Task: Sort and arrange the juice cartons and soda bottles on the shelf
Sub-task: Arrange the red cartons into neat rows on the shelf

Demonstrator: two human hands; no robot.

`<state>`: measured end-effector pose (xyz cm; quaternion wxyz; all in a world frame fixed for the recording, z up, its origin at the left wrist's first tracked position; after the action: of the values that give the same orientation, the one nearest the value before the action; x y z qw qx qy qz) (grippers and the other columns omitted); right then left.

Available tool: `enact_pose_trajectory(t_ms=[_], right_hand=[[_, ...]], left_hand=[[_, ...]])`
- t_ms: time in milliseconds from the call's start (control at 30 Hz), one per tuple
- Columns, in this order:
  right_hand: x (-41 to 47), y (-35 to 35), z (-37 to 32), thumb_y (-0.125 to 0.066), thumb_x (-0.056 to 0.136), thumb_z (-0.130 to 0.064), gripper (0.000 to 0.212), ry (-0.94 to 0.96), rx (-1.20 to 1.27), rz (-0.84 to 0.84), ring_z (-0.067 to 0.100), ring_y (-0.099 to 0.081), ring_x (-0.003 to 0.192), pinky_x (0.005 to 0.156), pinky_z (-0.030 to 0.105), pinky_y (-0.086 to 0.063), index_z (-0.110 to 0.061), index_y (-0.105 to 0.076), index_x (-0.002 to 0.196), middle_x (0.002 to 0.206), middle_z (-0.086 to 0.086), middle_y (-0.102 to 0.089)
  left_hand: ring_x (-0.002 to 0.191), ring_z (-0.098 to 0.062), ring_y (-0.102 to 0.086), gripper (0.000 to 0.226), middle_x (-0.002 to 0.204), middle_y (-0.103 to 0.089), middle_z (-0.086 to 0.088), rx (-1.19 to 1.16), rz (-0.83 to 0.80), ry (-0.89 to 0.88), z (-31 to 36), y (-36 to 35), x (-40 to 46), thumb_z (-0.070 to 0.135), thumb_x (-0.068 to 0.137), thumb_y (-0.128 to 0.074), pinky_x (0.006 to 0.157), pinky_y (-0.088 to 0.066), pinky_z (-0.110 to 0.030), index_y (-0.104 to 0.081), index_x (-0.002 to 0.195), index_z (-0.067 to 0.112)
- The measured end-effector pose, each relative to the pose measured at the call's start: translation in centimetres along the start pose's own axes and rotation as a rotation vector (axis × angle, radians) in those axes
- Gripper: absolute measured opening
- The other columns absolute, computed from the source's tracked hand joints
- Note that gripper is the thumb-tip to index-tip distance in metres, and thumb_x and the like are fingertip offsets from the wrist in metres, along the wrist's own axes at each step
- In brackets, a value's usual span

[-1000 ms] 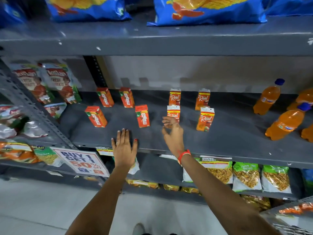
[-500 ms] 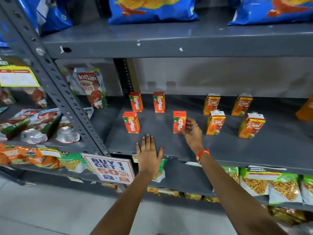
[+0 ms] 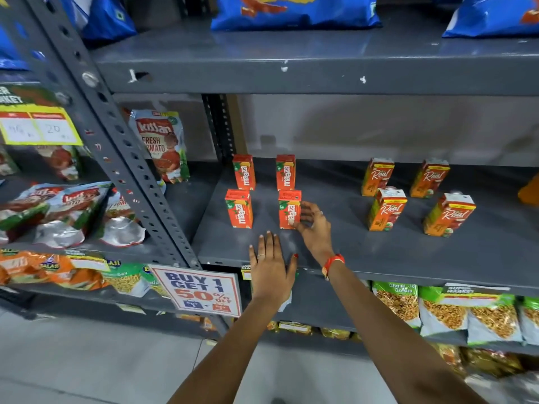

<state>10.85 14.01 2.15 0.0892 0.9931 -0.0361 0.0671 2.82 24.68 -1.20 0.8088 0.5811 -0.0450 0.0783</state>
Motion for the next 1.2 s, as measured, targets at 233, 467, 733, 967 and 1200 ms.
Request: enact_pose_trajectory(t_ms=[233, 467, 733, 967, 1200], right_hand=[[-0.9, 0.1, -0.4, -0.068, 0.079, -0.001, 0.052, -0.059, 0.004, -0.004, 0.018, -0.059, 0.105, 0.081, 0.006, -0.046, -0.006, -0.047, 0.126, 0.115, 0.006, -0.061], [-3.3, -0.4, -0.7, -0.053, 0.082, 0.009, 0.050, -0.024, -0.110, 0.010, 0.021, -0.060, 0.112, 0.095, 0.025, -0.045, -0.011, -0.052, 0.128, 0.120, 0.010, -0.065], [-2.9, -1.1, -1.5, -0.051, 0.085, 0.009, 0.049, -0.006, -0.141, -0.013, 0.024, -0.058, 0.117, 0.102, 0.032, -0.043, -0.009, -0.050, 0.130, 0.125, 0.012, -0.063], [-3.4, -0.6, -1.6, -0.046, 0.087, 0.009, 0.050, -0.040, -0.103, -0.034, 0.015, -0.052, 0.119, 0.104, 0.028, -0.040, -0.010, -0.044, 0.134, 0.131, 0.011, -0.057], [-6.0, 6.1, 0.1, -0.038, 0.078, 0.019, 0.051, -0.092, 0.114, 0.457, 0.005, -0.062, 0.092, 0.072, 0.002, -0.045, -0.009, -0.056, 0.117, 0.111, 0.008, -0.063]], left_hand=[[0.143, -0.022, -0.012, 0.071, 0.155, -0.019, -0.008, -0.445, 0.115, 0.047, 0.0, 2.2, 1.7, 0.036, 0.087, -0.050, 0.116, 0.005, -0.039, -0.016, 0.143, 0.010], [0.126, -0.023, -0.044, 0.054, 0.135, -0.048, -0.005, -1.190, -0.137, 0.178, 1.4, 2.1, 4.6, 0.005, 0.086, -0.051, 0.105, -0.036, -0.034, -0.034, 0.137, 0.014], [0.109, -0.017, -0.053, 0.046, 0.117, -0.057, -0.001, -1.204, -0.105, 0.177, 0.4, 1.8, 5.7, 0.001, 0.085, -0.048, 0.093, -0.040, -0.028, -0.045, 0.130, 0.014], [0.118, -0.017, -0.048, 0.055, 0.132, -0.050, -0.003, -1.159, -0.080, 0.196, 0.6, 2.1, 5.1, 0.004, 0.086, -0.048, 0.098, -0.037, -0.029, -0.033, 0.138, 0.016], [0.135, -0.015, -0.029, 0.057, 0.146, -0.032, -0.010, -0.980, 0.426, 0.158, 5.2, 2.8, 0.8, 0.001, 0.083, -0.048, 0.110, -0.025, -0.023, -0.032, 0.137, 0.010]])
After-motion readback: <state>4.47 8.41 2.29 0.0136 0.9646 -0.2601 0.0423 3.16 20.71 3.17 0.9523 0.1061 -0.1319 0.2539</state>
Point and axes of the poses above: each hand's wrist, its own x-axis towards the middle knuckle, its own y-axis out of the back of the hand, z = x × y, the point moved 3 cm from there along x, towards the middle knuckle
